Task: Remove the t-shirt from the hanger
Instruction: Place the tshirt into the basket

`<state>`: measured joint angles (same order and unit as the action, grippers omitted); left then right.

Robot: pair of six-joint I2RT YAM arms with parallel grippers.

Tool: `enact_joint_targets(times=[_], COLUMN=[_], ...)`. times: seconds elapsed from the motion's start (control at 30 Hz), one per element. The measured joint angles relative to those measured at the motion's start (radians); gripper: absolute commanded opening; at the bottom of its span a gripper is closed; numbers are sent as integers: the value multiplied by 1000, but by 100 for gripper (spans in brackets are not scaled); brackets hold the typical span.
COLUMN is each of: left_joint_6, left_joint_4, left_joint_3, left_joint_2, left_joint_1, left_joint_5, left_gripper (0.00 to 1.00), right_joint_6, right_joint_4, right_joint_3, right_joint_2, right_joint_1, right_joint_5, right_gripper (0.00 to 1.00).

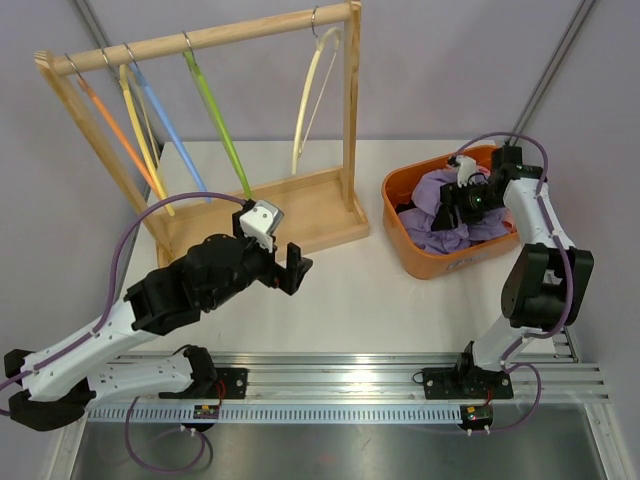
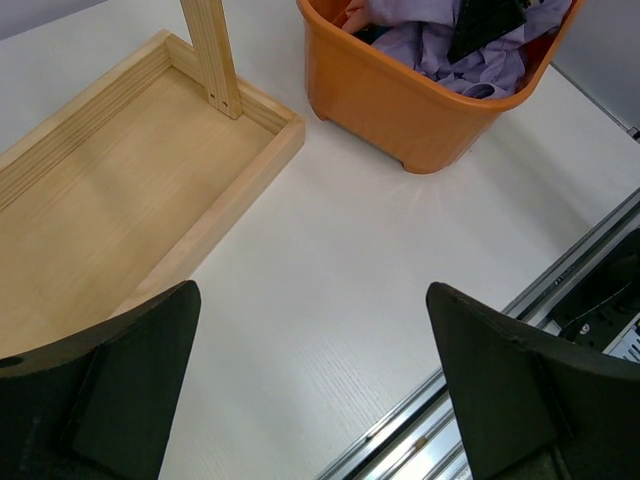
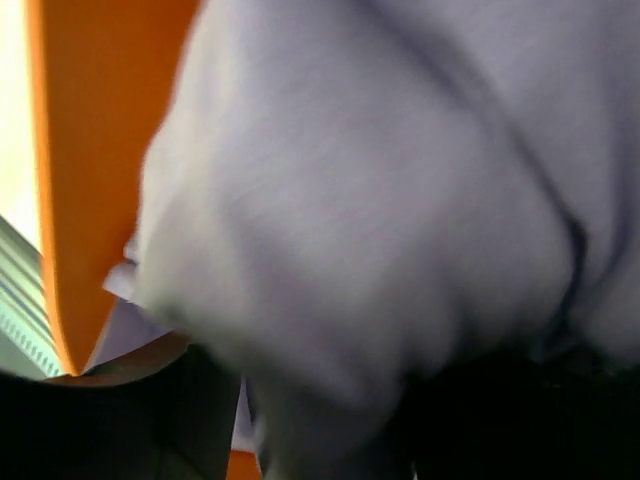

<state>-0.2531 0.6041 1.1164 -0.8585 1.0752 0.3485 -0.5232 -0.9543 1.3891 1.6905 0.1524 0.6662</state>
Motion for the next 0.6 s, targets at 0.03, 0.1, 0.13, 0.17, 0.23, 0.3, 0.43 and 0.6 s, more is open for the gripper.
enact_joint_targets(times=[0.03, 0.1, 0.13, 0.17, 0.23, 0.3, 0.43, 0.6], left_joint_6=[-3, -7, -8, -9, -9, -9, -9, -43], left_joint_4=[0, 0, 0, -1, -1, -1, 0, -5], left_joint_3=[-3, -6, -6, -6, -6, -6, -6, -19], left_joint_2=[2, 6, 6, 6, 4, -1, -29, -27], left_joint_1=[0, 0, 0, 0, 0, 0, 0, 0], left_joint_5=[0, 0, 0, 0, -1, -3, -9, -15], left_gripper=[99, 99, 99, 99, 99, 99, 99, 99], right_joint_6=[-5, -9, -10, -10, -8, -2, 23, 153], right_joint_4=[-18, -48, -58, -70, -82, -93, -111, -59], right_joint_3=[29, 104, 145, 191, 281, 374, 491, 499], right_joint_2=[-3, -10, -16, -21, -33, -43, -60, -106], right_joint_1=[0, 1, 1, 2, 4, 6, 6, 6], right_joint_5=[-13, -35, -45, -52, -57, -58, -61, -124], right_gripper=[72, 76, 80, 81, 85, 89, 99, 99])
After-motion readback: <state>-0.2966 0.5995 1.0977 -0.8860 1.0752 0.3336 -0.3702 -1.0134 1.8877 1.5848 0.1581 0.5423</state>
